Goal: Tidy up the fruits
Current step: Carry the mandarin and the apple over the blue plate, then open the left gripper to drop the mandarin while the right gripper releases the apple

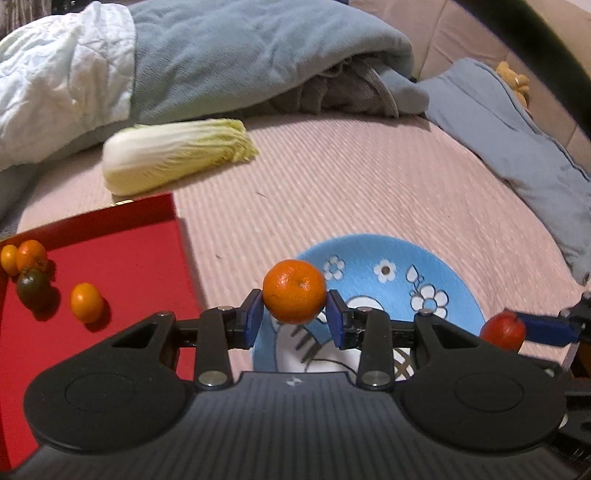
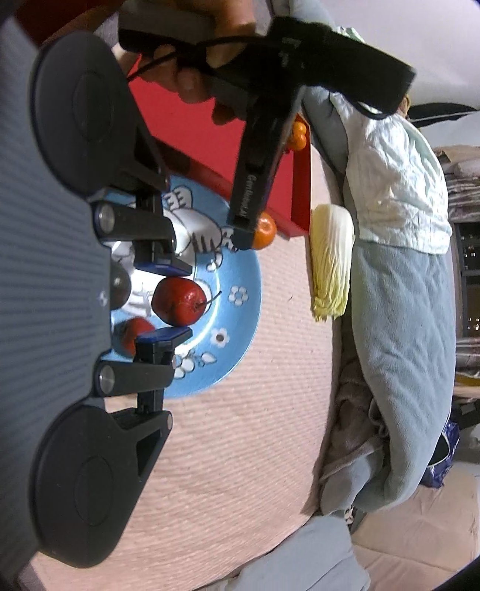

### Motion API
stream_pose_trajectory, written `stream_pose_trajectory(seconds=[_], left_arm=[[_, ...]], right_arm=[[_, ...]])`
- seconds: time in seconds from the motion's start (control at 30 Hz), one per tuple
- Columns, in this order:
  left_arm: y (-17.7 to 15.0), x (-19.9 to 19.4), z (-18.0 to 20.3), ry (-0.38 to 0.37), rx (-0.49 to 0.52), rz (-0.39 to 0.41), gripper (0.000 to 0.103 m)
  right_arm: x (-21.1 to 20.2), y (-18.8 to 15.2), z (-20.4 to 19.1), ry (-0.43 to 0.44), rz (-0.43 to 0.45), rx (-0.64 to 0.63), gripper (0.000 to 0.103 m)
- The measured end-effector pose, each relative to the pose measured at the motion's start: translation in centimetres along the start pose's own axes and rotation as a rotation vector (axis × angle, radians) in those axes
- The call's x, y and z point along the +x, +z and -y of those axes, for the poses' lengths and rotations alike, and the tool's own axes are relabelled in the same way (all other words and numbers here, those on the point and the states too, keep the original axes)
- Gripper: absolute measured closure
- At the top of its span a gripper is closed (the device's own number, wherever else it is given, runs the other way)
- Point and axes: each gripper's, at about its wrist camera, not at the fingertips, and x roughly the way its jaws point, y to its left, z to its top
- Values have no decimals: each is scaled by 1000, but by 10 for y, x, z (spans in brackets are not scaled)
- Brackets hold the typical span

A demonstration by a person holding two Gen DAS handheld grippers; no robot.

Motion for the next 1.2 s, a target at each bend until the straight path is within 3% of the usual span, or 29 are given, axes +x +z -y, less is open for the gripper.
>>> stream_pose_trajectory(seconds=[0.3, 0.9, 0.97, 1.03, 1.2], left_arm=[[-15, 19, 16, 7, 59, -43, 61], [-19, 26, 19, -15, 65, -68, 59], [-19, 25, 19, -16, 62, -68, 55], [-19, 21, 18, -19, 63, -56, 45], [-19, 10, 12, -33, 51, -37, 40]], right_arm=[[0, -2, 6, -12, -8, 7, 70], [4, -6, 11, -21, -19, 21, 70], [4, -6, 12, -22, -20, 22, 70], [6, -6, 12, -24, -21, 23, 70], [15, -6, 13, -30, -27, 18, 70]])
